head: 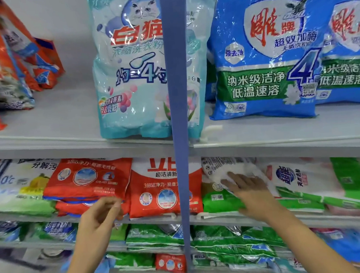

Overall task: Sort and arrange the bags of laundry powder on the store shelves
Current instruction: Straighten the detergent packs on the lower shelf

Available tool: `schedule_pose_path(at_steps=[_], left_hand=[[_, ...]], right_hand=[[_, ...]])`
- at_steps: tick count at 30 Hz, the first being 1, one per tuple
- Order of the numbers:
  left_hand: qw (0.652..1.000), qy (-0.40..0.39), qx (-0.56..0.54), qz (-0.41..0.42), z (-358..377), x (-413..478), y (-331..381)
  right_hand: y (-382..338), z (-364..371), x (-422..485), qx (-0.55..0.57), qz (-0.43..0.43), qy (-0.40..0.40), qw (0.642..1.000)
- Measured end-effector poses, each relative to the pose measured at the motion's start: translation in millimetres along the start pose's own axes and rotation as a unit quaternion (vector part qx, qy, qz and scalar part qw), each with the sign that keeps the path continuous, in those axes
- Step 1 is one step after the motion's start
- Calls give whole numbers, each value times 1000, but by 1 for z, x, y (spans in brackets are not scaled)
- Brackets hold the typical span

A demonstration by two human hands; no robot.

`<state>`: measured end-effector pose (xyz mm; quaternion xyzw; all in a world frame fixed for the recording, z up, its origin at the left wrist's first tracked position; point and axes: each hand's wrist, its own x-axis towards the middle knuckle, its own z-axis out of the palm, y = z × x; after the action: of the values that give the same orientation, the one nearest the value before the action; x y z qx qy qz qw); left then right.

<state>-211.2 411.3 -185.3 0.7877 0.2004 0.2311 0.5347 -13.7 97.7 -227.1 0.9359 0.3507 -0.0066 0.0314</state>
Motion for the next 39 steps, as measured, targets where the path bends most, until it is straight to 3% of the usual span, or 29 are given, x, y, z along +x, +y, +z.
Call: schedule_pose_path(at_steps=[4, 7, 9, 15, 18, 22, 26, 28, 31, 34, 36, 39], left_hand=[[1000, -7, 15, -1, -2, -4, 5], [1000, -16, 24, 3, -1, -4, 9], [1000, -24, 19, 2, 1, -3, 11], [998, -68, 2, -9, 2, 3, 12], [995, -96, 1, -9, 4, 10, 12], [986, -166, 13, -7, 21, 26, 9], [972, -214, -74, -61, 55, 56, 10], [963, -230, -107, -97, 73, 70, 10], [930, -265, -198, -159, 95, 87, 9], [841, -315, -376, -227, 108, 95, 13], [791, -364, -420, -255, 118, 91, 19], [786, -355, -399, -313, 139, 84, 22]], right_hand=[[4, -9, 5, -74, -20, 85, 993], [7, -19, 14, -75, -25, 51, 996], [16, -22, 17, -20, 34, 23, 999], [10, -49, 31, 178, 219, 182, 942], [5, -65, 16, 340, 315, 236, 854], [14, -93, -9, 568, 461, 250, 634], [10, -104, -12, 739, 416, 255, 464], [3, -105, -8, 761, 411, 207, 456], [-15, -112, -4, 783, 382, 104, 480], [-18, -102, 3, 797, 397, 71, 449], [-21, -93, 11, 798, 410, 57, 439], [-32, -84, 22, 806, 404, 48, 429]])
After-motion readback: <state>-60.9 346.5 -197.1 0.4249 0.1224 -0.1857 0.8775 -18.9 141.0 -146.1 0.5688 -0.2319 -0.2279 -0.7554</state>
